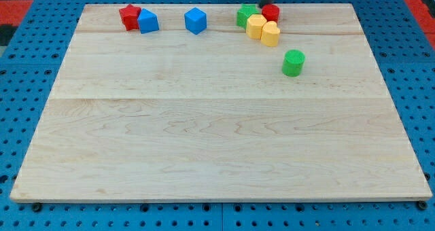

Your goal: Move the yellow heart to the left of the green circle

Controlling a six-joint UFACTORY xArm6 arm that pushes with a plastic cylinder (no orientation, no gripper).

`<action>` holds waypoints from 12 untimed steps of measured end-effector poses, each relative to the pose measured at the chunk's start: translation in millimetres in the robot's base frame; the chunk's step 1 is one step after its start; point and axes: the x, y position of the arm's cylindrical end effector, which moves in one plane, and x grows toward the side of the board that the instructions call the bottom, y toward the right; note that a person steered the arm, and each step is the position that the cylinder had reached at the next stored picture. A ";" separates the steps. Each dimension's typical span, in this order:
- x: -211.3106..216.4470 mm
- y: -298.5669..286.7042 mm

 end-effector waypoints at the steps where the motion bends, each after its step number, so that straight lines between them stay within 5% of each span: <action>1: 30.5 7.7; 3: -1.1 18.1; 4: 7.7 56.0; 7: 64.4 22.8; 10: 50.1 61.6; 12: 138.0 22.6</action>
